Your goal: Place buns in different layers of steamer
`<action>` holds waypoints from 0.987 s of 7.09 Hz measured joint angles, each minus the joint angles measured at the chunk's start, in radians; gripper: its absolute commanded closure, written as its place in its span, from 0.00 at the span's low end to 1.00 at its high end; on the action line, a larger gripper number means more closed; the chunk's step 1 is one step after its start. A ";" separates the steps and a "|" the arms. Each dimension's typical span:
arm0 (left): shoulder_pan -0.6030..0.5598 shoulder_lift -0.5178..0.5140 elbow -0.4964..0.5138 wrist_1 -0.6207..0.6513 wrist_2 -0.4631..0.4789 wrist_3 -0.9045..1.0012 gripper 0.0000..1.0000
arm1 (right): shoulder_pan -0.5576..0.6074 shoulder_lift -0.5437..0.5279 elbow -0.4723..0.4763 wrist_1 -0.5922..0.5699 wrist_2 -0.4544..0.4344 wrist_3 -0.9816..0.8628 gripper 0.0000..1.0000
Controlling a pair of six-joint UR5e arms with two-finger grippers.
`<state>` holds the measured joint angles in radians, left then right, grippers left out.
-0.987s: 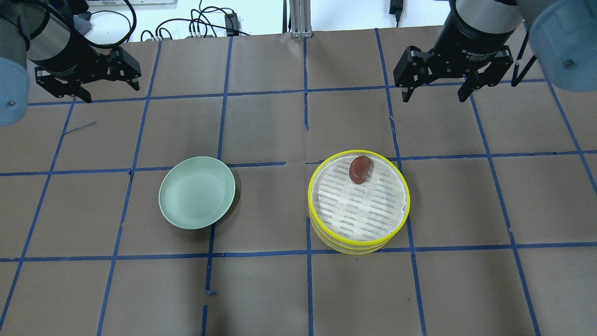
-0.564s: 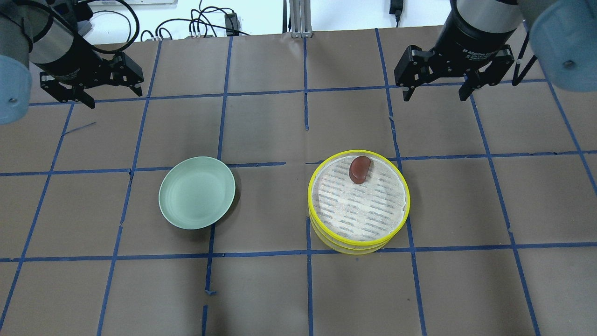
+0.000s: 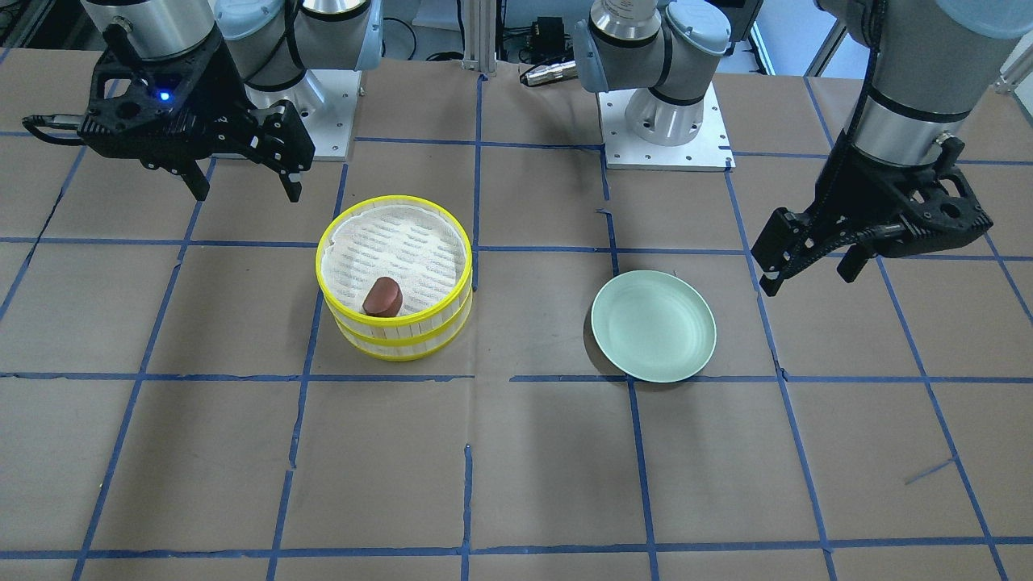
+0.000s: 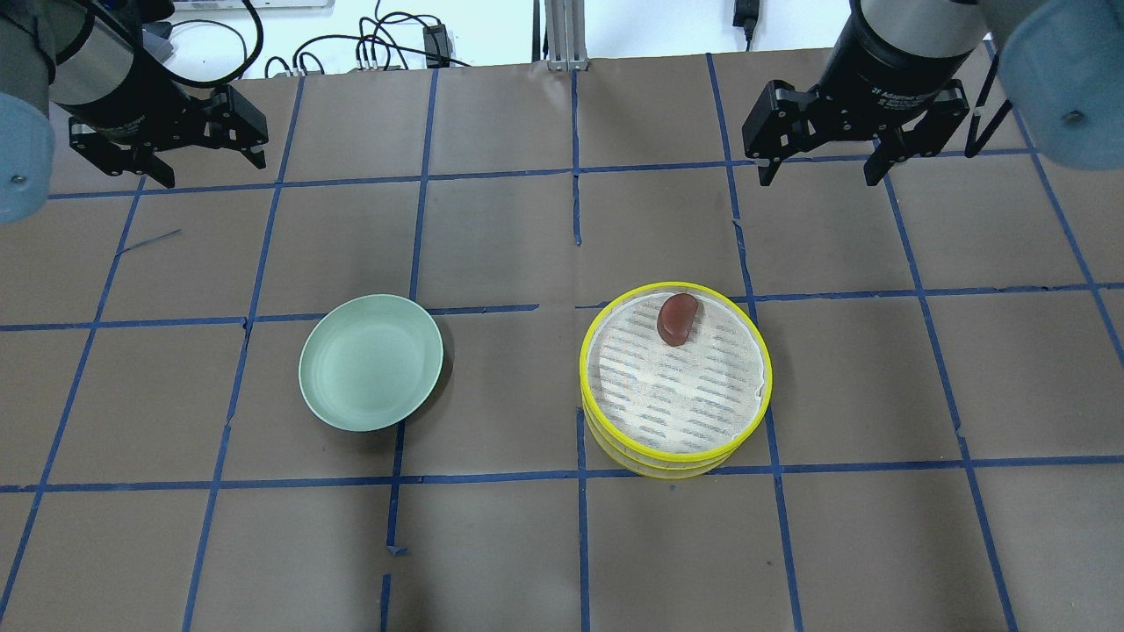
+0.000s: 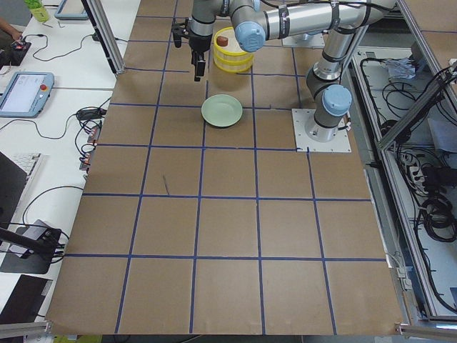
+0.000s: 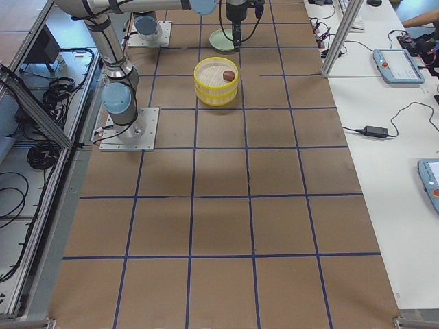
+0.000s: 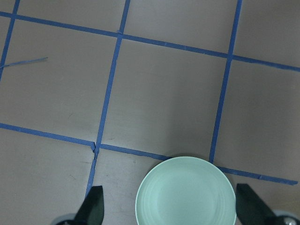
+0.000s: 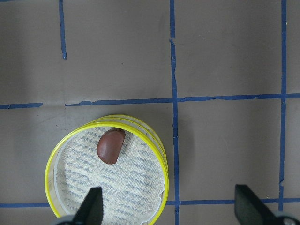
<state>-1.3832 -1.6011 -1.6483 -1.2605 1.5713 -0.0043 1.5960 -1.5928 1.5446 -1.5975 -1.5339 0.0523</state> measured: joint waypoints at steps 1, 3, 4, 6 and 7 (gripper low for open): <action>-0.005 0.000 -0.008 -0.002 0.002 0.000 0.00 | -0.001 0.000 -0.001 0.000 -0.001 -0.001 0.00; -0.009 0.009 -0.007 -0.015 0.019 0.002 0.00 | -0.001 -0.001 -0.002 0.000 0.000 -0.001 0.00; -0.011 0.021 -0.001 -0.034 0.032 0.003 0.00 | -0.001 -0.001 -0.002 0.000 0.000 0.000 0.00; -0.012 0.074 0.007 -0.128 0.040 0.007 0.00 | -0.001 0.000 0.000 0.001 0.000 0.000 0.00; -0.012 0.101 0.011 -0.171 0.042 0.013 0.00 | -0.001 0.000 0.001 0.001 0.000 -0.001 0.00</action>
<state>-1.3950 -1.5000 -1.6376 -1.4311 1.6135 0.0085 1.5953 -1.5925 1.5454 -1.5969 -1.5340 0.0512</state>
